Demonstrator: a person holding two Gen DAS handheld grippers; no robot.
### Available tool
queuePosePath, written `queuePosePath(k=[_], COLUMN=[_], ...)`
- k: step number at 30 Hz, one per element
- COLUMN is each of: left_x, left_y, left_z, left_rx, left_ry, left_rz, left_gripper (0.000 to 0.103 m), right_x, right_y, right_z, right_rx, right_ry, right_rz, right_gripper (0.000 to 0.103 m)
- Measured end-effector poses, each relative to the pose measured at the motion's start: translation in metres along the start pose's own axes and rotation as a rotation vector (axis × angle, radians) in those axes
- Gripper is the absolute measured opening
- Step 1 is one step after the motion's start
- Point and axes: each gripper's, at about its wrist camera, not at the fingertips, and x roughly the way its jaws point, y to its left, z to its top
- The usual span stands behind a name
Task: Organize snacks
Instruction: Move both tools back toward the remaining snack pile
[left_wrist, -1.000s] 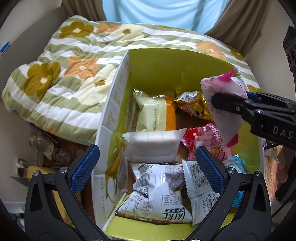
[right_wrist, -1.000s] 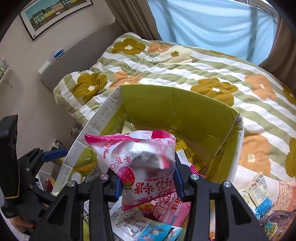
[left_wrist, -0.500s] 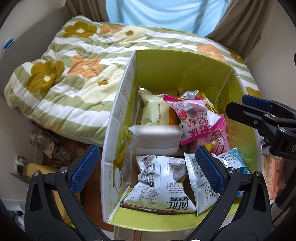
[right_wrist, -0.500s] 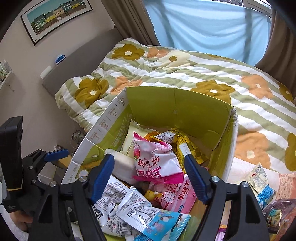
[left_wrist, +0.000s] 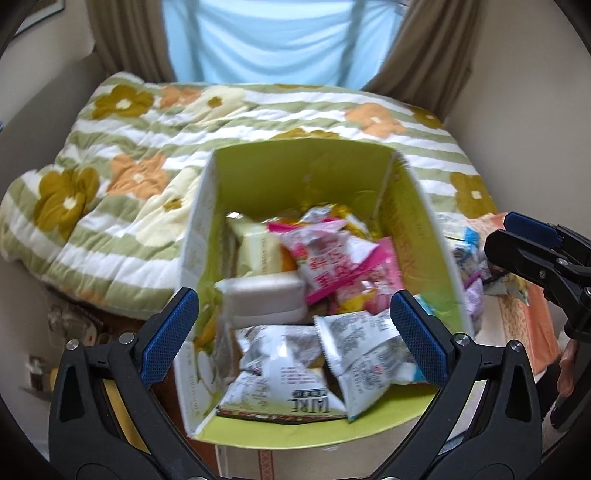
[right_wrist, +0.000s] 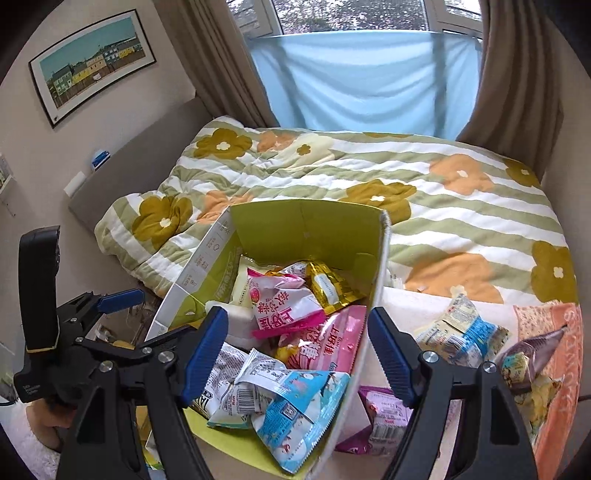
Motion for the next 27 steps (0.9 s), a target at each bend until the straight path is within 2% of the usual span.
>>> queuePosePath(k=[6, 13, 20, 21, 23, 27], left_x=[-0.004, 0.0, 0.02, 0.025, 0.036, 0.056], left_y=[-0.046, -0.112, -0.192, -0.203, -0.229, -0.28], left_z=[0.009, 0.01, 0.013, 0.013, 0.013, 0.014], left_rx=[0.109, 0.214, 0.263, 0.264, 0.266, 0.281], left_ry=[-0.029, -0.017, 0.022, 0.03, 0.053, 0.08], left_rz=[-0.115, -0.18, -0.193, -0.194, -0.194, -0.188], left_gripper=[0.103, 0.103, 0.103, 0.103, 0.103, 0.103], right_x=[-0.046, -0.099, -0.121, -0.122, -0.119, -0.105], right_y=[-0.037, -0.102, -0.188, -0.196, -0.216, -0.248], right_z=[-0.016, -0.048, -0.086, -0.09, -0.097, -0.108], right_rx=[0.128, 0.236, 0.33, 0.329, 0.31, 0.224], right_ry=[-0.043, -0.078, -0.064, -0.058, -0.028, 0.033], right_rz=[-0.092, -0.231, -0.24, -0.237, -0.215, -0.166], right_gripper=[0.074, 0.074, 0.075, 0.076, 0.101, 0.102])
